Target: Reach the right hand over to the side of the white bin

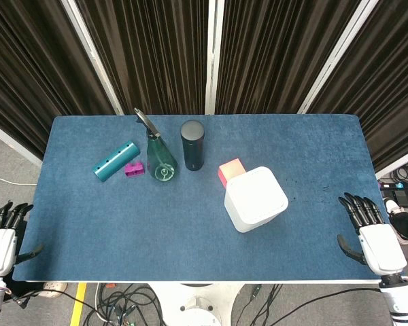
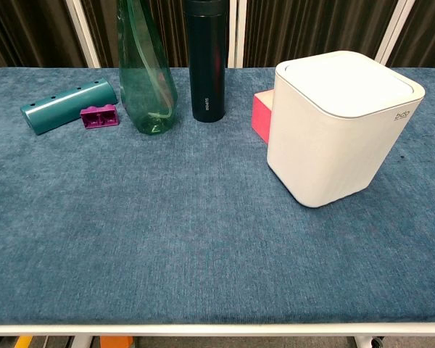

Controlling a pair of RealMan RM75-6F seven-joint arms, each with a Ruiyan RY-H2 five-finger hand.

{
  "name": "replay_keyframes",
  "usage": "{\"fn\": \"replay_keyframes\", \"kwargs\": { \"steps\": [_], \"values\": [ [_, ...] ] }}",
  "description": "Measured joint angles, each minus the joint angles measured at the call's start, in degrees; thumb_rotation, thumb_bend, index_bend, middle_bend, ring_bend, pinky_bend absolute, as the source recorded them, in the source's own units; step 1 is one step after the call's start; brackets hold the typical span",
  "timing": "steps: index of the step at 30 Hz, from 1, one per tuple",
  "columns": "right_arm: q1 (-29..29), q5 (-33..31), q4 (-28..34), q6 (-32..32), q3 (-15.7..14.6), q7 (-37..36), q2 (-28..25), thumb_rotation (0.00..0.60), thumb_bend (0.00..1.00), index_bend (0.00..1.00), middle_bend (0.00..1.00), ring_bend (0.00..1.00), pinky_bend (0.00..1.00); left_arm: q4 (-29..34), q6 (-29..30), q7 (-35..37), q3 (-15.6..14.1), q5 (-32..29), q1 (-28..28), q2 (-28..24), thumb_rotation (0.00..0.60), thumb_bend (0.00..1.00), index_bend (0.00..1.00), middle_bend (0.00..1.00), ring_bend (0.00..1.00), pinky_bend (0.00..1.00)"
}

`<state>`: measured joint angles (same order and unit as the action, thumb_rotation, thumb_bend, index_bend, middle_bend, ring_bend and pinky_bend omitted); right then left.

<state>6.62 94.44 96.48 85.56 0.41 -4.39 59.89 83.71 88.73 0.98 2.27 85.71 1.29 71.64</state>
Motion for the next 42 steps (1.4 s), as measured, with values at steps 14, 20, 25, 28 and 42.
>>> {"fn": "replay_keyframes", "kwargs": {
  "steps": [14, 20, 25, 28, 42],
  "values": [
    [0.14, 0.41, -0.28, -0.15, -0.16, -2.47, -0.21, 0.6, 0.32, 0.0, 0.03, 0.0, 0.0, 0.18, -0.76, -0.24, -0.19, 0.34, 0.45, -0.17, 0.6, 0.09, 0.16, 0.13, 0.04, 0.11],
    [4.44, 1.17, 1.26, -4.86, 1.02, -6.27, -2.61, 0.6, 0.32, 0.0, 0.04, 0.0, 0.0, 0.67, -0.78, -0.48, -0.08, 0.58, 0.72, -0.51, 0.6, 0.09, 0.16, 0.13, 0.04, 0.11],
    [11.75, 1.19, 5.03, -13.95, 3.33, -6.35, -4.75, 0.6, 0.32, 0.09, 0.11, 0.0, 0.0, 0.93, -0.79, -0.72, -0.29, 0.43, 0.55, -0.47, 0.6, 0.09, 0.16, 0.13, 0.04, 0.11],
    [16.54, 1.55, 8.26, -19.38, 4.61, -4.66, -5.4, 0.6, 0.32, 0.2, 0.16, 0.0, 0.0, 0.86, -0.56, -0.57, -0.35, 0.17, 0.22, -0.54, 0.6, 0.09, 0.16, 0.13, 0.04, 0.11],
    [20.23, -1.78, 7.51, -25.3, 3.94, -0.76, -2.37, 0.6, 0.32, 0.35, 0.28, 0.0, 0.0, -0.24, -0.67, 0.75, -0.66, -0.13, -0.26, -0.38, 0.6, 0.09, 0.16, 0.13, 0.04, 0.11]
  ]
}}
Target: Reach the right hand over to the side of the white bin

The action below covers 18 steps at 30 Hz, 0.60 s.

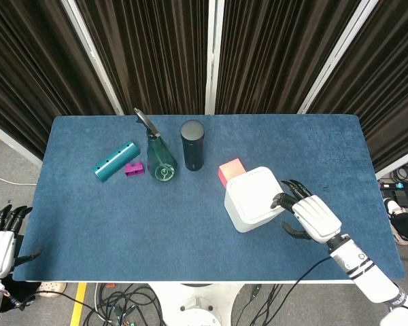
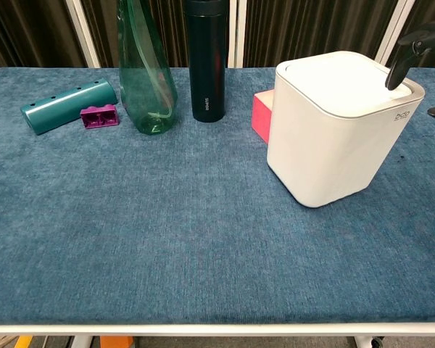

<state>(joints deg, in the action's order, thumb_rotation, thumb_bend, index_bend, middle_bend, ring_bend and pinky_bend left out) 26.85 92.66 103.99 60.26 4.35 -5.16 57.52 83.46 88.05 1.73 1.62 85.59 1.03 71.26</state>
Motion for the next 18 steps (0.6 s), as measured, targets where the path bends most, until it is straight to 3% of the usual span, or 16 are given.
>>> {"fn": "replay_keyframes", "kwargs": {
  "steps": [9, 13, 15, 18],
  "values": [
    [1.74, -3.24, -2.65, -4.43, -1.45, 1.51, 3.22, 0.6, 0.32, 0.35, 0.3, 0.0, 0.0, -0.22, -0.14, 0.1, -0.09, -0.15, -0.13, 0.17, 0.6, 0.09, 0.16, 0.13, 0.04, 0.11],
    [1.6, -2.67, -2.7, -3.07, -1.49, 1.22, 3.46, 0.6, 0.32, 0.35, 0.28, 0.0, 0.0, -0.41, 0.14, 0.28, -0.07, -0.02, -0.23, 0.24, 0.6, 0.09, 0.16, 0.13, 0.04, 0.11],
    [1.23, -1.88, -2.77, -1.05, -1.31, 0.79, 3.6, 0.6, 0.32, 0.32, 0.25, 0.0, 0.0, -0.44, 0.33, 0.37, -0.04, 0.08, -0.27, 0.26, 0.6, 0.09, 0.16, 0.13, 0.04, 0.11],
    [0.24, -0.64, -3.13, 3.4, -0.79, 0.03, 4.03, 0.6, 0.32, 0.18, 0.15, 0.0, 0.0, -0.52, 0.71, 0.58, -0.02, 0.28, -0.39, 0.31, 0.6, 0.09, 0.16, 0.13, 0.04, 0.11]
  ]
}}
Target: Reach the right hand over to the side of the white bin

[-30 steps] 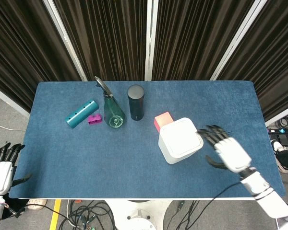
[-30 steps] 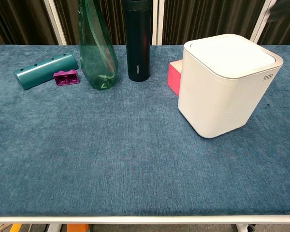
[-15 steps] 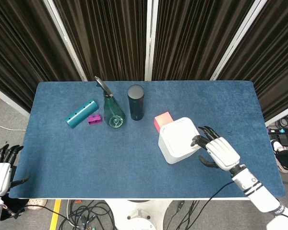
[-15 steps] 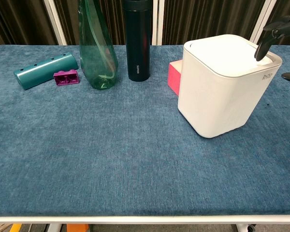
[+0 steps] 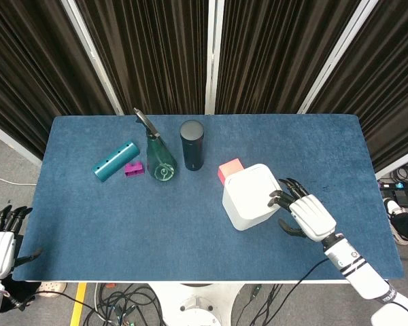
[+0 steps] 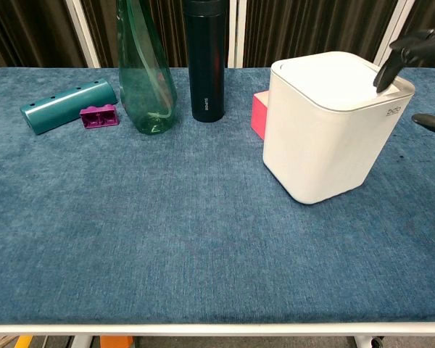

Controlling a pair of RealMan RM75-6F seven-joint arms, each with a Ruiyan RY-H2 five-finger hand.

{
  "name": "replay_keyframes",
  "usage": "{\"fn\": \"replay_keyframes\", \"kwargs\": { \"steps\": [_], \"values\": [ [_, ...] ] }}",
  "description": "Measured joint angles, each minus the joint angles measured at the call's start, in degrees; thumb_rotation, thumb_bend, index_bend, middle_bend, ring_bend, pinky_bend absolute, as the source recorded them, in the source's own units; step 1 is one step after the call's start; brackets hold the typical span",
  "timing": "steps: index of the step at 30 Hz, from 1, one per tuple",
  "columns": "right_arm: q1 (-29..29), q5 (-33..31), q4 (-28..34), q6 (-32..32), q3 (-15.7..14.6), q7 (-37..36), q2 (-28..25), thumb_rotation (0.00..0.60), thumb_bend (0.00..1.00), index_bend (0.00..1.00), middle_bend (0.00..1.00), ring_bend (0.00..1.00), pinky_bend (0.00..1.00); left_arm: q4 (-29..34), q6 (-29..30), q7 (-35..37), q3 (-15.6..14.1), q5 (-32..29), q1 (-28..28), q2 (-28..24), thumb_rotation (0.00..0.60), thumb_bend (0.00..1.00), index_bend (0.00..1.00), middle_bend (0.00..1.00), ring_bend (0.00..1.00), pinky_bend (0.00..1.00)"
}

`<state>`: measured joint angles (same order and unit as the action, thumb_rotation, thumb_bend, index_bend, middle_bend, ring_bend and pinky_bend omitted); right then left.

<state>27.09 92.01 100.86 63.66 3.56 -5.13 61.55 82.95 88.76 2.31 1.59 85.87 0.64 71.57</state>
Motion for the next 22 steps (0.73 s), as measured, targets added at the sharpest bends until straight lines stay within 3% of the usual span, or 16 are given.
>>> {"fn": "replay_keyframes", "kwargs": {
  "steps": [5, 10, 22],
  "values": [
    [-2.65, 1.21, -1.43, 8.37, 1.05, -0.73, 0.76, 0.6, 0.32, 0.01, 0.04, 0.0, 0.0, -0.25, 0.34, 0.39, 0.1, 0.3, -0.03, -0.03, 0.6, 0.09, 0.16, 0.13, 0.04, 0.11],
    [-6.5, 1.14, -2.98, 12.93, 0.55, -2.08, 0.24, 0.6, 0.32, 0.01, 0.03, 0.0, 0.0, -0.21, 0.52, 0.58, 0.12, 0.53, -0.03, -0.23, 0.6, 0.09, 0.16, 0.13, 0.04, 0.11],
    [-17.84, 1.53, -6.89, 24.29, -4.85, -4.16, 1.13, 0.6, 0.32, 0.0, 0.03, 0.0, 0.0, 0.19, 0.24, 0.29, 0.1, 0.44, 0.02, -0.08, 0.6, 0.09, 0.16, 0.13, 0.04, 0.11]
  ]
}}
